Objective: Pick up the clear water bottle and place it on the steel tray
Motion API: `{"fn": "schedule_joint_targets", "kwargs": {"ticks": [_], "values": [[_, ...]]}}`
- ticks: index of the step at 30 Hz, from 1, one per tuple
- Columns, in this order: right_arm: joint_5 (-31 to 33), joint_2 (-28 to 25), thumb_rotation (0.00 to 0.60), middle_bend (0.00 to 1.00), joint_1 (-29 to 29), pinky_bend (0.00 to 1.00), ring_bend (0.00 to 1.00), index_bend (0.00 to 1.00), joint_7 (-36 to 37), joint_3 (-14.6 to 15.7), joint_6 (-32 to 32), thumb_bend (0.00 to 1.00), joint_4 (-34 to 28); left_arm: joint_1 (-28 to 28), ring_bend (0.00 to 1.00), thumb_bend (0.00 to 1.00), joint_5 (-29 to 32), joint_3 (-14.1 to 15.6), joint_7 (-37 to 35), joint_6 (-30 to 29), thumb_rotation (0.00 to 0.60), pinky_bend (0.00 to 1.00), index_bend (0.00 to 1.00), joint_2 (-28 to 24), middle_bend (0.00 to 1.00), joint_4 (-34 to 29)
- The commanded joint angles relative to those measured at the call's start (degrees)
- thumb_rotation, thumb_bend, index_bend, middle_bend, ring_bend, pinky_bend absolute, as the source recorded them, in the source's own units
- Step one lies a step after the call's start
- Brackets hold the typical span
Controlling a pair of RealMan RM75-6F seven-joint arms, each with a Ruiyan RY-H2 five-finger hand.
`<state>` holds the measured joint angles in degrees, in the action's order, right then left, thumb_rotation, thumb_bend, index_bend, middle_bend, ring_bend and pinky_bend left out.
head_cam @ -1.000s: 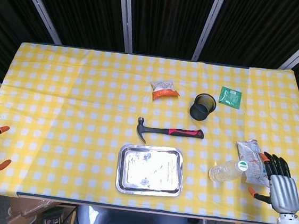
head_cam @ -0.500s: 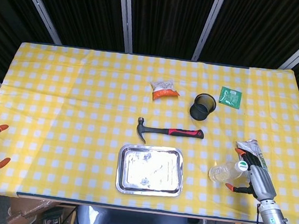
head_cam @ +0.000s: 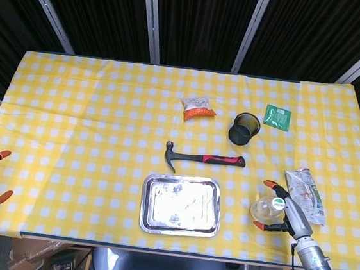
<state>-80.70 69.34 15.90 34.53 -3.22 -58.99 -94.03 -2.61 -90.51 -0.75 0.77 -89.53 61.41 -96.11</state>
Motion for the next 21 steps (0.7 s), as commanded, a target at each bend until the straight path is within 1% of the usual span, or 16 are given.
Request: {"fn": "schedule_joint_targets", "kwargs": {"ticks": [1,6,9,10,12,15,17,19,21], "values": [[0.14,0.64,0.600,0.12,0.24,0.00,0.00,0.17,2.86,-0.05,0.57,0.19,0.68,-0.02,0.00,0.18,-0.05,0.02,0.28,0.05,0.600,0.00,0.19,0.09,0.00,-0.05],[0.66,2.16,0.600,0.18,0.31,0.00,0.00,0.23,4.24,0.02,0.87,0.19,2.47,0.02,0.00,0.18,-0.10,0.02,0.71,0.00,0.600,0.00,0.19,0.19,0.00,-0.17],[1.14,3.11,0.600,0.22,0.33,0.00,0.00,0.29,4.36,0.19,1.26,0.19,3.51,0.08,0.00,0.18,-0.13,0.02,0.76,-0.13,0.600,0.00,0.19,0.17,0.00,-0.21],[1.22,3.48,0.600,0.25,0.34,0.00,0.01,0.33,4.52,0.30,1.43,0.19,3.88,0.10,0.00,0.18,-0.11,0.00,0.75,-0.14,0.600,0.00,0.19,0.15,0.00,-0.22],[1.25,4.27,0.600,0.29,0.18,0.00,0.04,0.39,5.03,0.39,1.24,0.19,4.58,0.12,0.00,0.18,-0.10,0.00,0.73,-0.16,0.600,0.00,0.19,0.12,0.00,-0.24],[0.94,5.60,0.600,0.36,-0.26,0.00,0.07,0.46,5.30,0.68,0.45,0.19,5.86,0.12,0.00,0.18,-0.12,-0.01,0.66,-0.17,0.600,0.00,0.19,0.11,0.00,-0.25],[0.77,6.41,0.600,0.41,-0.52,0.00,0.11,0.52,5.32,0.88,0.00,0.23,6.64,0.13,0.00,0.18,-0.15,-0.02,0.65,-0.20,0.600,0.00,0.19,0.08,0.00,-0.27],[0.81,7.08,0.600,0.48,-0.82,0.00,0.16,0.61,5.41,0.82,-0.65,0.32,7.07,0.14,0.00,0.18,-0.17,0.01,0.62,-0.18,0.600,0.00,0.19,0.07,0.00,-0.26],[1.02,7.75,0.600,0.52,-1.15,0.00,0.19,0.66,5.29,0.58,-1.49,0.37,7.45,0.15,0.00,0.18,-0.16,0.01,0.60,-0.17,0.600,0.00,0.19,0.07,0.00,-0.25]]}}
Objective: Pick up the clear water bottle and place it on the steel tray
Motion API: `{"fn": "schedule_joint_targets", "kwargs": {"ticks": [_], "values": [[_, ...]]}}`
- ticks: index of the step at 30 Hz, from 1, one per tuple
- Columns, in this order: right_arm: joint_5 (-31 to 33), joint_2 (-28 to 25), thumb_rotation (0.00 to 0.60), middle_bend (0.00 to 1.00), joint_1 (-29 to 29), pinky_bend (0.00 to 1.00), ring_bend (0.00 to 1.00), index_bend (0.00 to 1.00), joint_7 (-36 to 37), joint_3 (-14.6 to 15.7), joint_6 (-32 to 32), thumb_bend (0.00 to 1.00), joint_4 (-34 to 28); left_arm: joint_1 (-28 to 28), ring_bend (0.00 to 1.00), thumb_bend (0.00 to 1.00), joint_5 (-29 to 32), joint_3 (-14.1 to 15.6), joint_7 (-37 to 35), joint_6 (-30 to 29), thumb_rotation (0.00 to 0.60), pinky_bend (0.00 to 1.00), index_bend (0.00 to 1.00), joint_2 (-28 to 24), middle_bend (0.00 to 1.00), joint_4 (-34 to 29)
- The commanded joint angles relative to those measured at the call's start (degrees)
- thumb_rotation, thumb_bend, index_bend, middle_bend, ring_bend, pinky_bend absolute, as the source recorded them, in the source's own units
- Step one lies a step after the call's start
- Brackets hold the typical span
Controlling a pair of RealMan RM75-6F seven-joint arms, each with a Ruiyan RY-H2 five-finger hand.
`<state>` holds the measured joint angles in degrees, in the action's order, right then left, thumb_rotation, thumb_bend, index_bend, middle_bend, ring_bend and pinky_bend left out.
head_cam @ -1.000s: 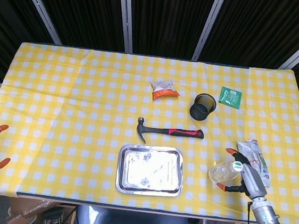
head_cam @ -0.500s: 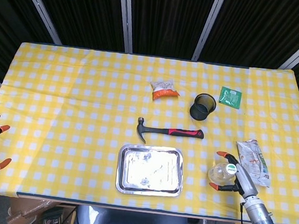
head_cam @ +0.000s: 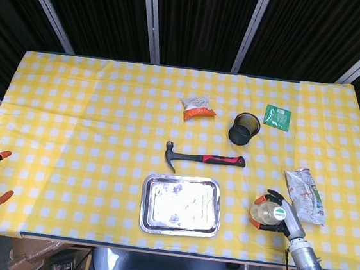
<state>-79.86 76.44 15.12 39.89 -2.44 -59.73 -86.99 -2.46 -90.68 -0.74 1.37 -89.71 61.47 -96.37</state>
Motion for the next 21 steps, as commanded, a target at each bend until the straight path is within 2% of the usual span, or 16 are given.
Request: {"fn": "schedule_joint_targets", "kwargs": {"ticks": [1,6,12,16,18,21], "values": [[0.41,1.01,0.600,0.54,-0.53,0.00,0.20,0.67,-0.43,-0.34,-1.15,0.38,0.59,0.00,0.00,0.18,0.01,-0.01,-0.01,0.01,0.600,0.00,0.19,0.00,0.00,0.01],[1.00,1.36,0.600,0.55,-0.63,0.00,0.21,0.69,-1.74,-1.00,-1.96,0.41,-0.22,-0.04,0.00,0.18,0.11,-0.04,-0.06,0.15,0.600,0.00,0.19,-0.01,0.00,0.03],[-0.32,-1.56,0.600,0.55,0.26,0.00,0.21,0.69,-2.04,-2.07,-2.44,0.42,-5.72,-0.08,0.00,0.18,0.13,-0.06,-0.01,0.23,0.600,0.00,0.19,-0.01,0.00,0.00],[0.60,-4.70,0.600,0.55,1.72,0.00,0.21,0.69,-6.16,-3.53,-1.65,0.44,-13.49,-0.09,0.00,0.18,0.20,-0.10,-0.12,0.26,0.600,0.00,0.19,-0.04,0.00,0.04],[2.66,-6.57,0.600,0.55,3.60,0.00,0.21,0.69,-11.66,-4.95,-0.04,0.45,-20.78,-0.15,0.00,0.18,0.30,-0.08,-0.24,0.47,0.600,0.00,0.19,-0.09,0.00,0.09],[9.45,-7.44,0.600,0.55,5.32,0.00,0.21,0.69,-18.42,-6.39,1.56,0.45,-27.44,-0.19,0.00,0.18,0.40,-0.08,-0.51,0.62,0.600,0.00,0.19,-0.24,0.00,0.06]]}}
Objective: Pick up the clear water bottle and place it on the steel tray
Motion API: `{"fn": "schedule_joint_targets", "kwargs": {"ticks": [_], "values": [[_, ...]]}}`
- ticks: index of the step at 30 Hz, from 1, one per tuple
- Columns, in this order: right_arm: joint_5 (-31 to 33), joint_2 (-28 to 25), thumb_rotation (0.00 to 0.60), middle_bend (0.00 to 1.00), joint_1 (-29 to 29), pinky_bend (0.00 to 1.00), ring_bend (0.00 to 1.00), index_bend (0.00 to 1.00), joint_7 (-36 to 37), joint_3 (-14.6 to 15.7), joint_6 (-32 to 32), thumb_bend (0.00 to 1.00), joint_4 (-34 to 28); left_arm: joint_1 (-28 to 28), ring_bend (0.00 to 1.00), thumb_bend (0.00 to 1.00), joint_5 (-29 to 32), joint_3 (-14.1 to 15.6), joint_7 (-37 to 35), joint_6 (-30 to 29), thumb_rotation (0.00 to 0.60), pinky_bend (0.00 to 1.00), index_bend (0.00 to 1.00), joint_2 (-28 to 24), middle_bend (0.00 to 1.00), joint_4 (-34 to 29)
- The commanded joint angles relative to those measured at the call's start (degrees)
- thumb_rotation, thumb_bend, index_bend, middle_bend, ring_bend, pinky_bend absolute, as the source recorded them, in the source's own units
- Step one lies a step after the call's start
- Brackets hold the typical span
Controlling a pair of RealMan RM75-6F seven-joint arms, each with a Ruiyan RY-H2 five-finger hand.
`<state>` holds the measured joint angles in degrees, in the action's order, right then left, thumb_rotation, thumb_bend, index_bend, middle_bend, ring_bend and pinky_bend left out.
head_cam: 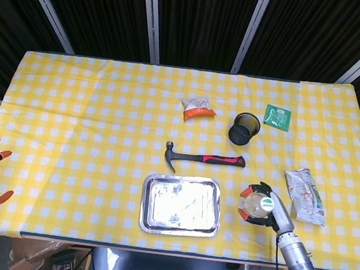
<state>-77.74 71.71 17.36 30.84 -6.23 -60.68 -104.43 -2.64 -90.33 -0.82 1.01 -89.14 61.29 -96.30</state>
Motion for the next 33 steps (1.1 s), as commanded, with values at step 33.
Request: {"fn": "schedule_joint_targets", "kwargs": {"ticks": [33], "values": [[26.77,-21.64,0.600,0.58,9.89,0.00,0.26,0.72,-16.04,-12.10,7.53,0.46,-29.92,0.13,0.00,0.18,0.32,-0.14,-1.20,-0.13,0.600,0.00,0.19,-0.48,0.00,0.08]]}}
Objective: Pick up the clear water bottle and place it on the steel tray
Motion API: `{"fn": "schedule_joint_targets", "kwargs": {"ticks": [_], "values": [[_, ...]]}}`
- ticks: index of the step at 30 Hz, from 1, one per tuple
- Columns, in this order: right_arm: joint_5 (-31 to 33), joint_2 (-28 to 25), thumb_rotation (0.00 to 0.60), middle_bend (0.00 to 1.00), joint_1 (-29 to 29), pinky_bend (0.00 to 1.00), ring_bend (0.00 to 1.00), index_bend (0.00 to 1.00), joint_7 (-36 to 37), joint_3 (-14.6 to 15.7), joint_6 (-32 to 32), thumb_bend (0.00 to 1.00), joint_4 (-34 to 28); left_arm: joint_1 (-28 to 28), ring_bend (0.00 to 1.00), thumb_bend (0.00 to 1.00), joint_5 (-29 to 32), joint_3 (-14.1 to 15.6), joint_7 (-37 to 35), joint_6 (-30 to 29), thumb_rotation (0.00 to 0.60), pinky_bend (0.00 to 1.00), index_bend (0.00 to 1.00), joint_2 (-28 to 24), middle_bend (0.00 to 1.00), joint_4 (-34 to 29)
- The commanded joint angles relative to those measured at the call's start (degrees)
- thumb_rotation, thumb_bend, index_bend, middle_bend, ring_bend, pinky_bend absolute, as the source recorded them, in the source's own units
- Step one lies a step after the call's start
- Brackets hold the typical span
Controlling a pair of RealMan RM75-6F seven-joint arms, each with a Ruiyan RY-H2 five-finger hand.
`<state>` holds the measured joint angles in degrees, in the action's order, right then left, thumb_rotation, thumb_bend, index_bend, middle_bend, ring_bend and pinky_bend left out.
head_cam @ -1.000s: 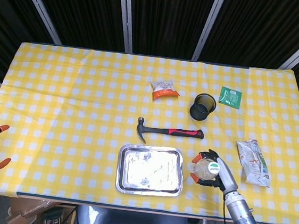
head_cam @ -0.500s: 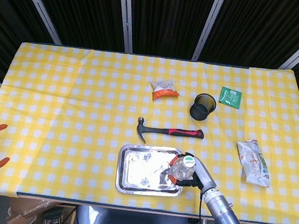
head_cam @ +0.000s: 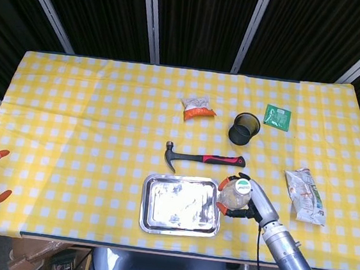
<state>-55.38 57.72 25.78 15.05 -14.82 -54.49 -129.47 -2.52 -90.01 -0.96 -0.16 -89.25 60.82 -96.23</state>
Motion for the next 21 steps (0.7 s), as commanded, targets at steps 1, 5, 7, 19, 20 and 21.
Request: {"fn": "schedule_joint_targets", "kwargs": {"ticks": [1,5,7,19,20,21], "values": [[5.73,-10.18,0.600,0.58,2.11,0.00,0.25,0.72,0.63,-5.36,1.60,0.47,-5.52,0.05,0.00,0.18,0.03,0.00,-0.07,-0.05,0.600,0.00,0.19,-0.01,0.00,0.00],[9.70,-21.58,0.600,0.58,3.51,0.00,0.25,0.72,11.62,-13.37,9.71,0.47,-5.52,0.13,0.00,0.18,0.08,-0.02,-0.31,-0.16,0.600,0.00,0.19,-0.08,0.00,-0.03],[10.54,-25.19,0.600,0.58,3.59,0.00,0.25,0.72,15.43,-15.64,12.65,0.47,-5.52,0.15,0.00,0.18,0.06,-0.01,-0.39,-0.18,0.600,0.00,0.19,-0.10,0.00,0.00],[7.22,-29.41,0.600,0.58,-0.12,0.00,0.26,0.72,24.96,-15.36,20.33,0.47,-5.52,0.19,0.00,0.18,-0.10,0.01,-0.82,-0.25,0.600,0.00,0.19,-0.22,0.00,0.10],[6.67,-27.68,0.600,0.58,-0.42,0.00,0.26,0.72,24.01,-13.78,19.77,0.47,-5.52,0.19,0.00,0.18,-0.13,0.01,-0.76,-0.28,0.600,0.00,0.19,-0.20,0.00,0.10],[6.24,-26.09,0.600,0.58,-0.57,0.00,0.26,0.72,23.26,-12.58,19.22,0.47,-5.39,0.20,0.00,0.18,-0.12,0.01,-0.69,-0.27,0.600,0.00,0.19,-0.17,0.00,0.11]]}}
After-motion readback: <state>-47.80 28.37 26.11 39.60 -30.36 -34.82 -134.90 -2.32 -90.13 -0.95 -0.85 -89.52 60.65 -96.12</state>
